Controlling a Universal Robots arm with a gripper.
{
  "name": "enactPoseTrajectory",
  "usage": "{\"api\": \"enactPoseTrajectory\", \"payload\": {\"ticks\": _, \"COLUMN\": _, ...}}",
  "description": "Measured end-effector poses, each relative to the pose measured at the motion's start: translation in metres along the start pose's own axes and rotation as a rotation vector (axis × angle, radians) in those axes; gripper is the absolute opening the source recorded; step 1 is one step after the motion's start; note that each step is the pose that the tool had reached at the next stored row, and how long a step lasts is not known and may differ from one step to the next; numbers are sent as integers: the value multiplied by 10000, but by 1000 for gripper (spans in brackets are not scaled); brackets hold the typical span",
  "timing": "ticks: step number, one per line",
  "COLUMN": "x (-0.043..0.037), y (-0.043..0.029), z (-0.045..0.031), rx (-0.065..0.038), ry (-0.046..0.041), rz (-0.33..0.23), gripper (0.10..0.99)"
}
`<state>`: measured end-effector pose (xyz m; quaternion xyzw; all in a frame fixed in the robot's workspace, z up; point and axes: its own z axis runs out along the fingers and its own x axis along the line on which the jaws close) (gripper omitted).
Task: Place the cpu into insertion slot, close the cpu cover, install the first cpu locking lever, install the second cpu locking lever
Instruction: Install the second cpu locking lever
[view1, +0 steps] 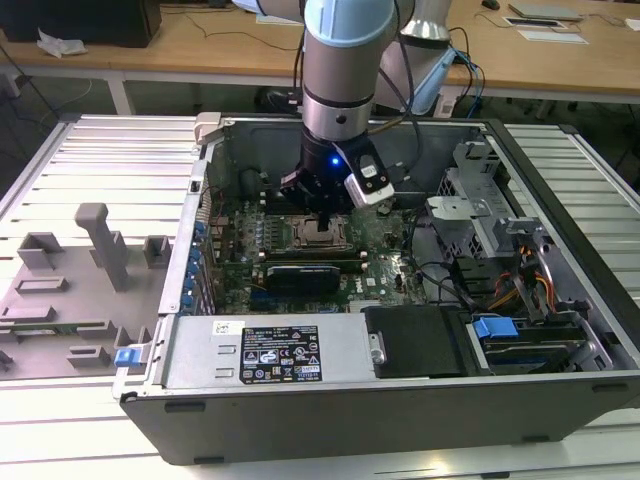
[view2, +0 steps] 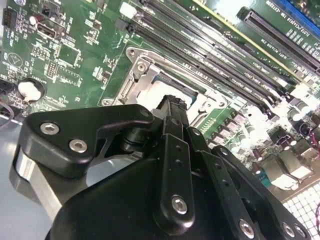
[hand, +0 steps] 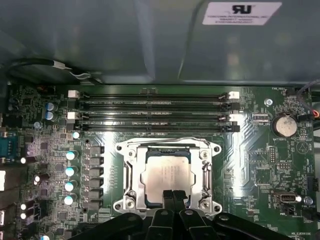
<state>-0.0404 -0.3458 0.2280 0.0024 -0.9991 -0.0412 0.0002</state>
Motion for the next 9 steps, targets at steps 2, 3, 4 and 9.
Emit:
{"api": "enactPoseTrajectory", "payload": {"ticks": 2, "x": 2, "y": 2, "z": -2, "rx": 1, "ry": -5, "rz": -1, "gripper": 106}}
{"api": "enactPoseTrajectory", "payload": {"ticks": 3, "x": 2, "y": 2, "z": -3, "rx": 3, "ry": -5, "rz": -1, "gripper": 106}}
{"api": "enactPoseTrajectory", "payload": {"ticks": 4, "x": 2, "y": 2, "z": -3, "rx": 3, "ry": -6, "rz": -1, "gripper": 106}}
{"api": "enactPoseTrajectory", "payload": {"ticks": 9, "x": 2, "y": 2, "z": -3, "rx": 5, "ry": -5, "rz": -1, "gripper": 106}}
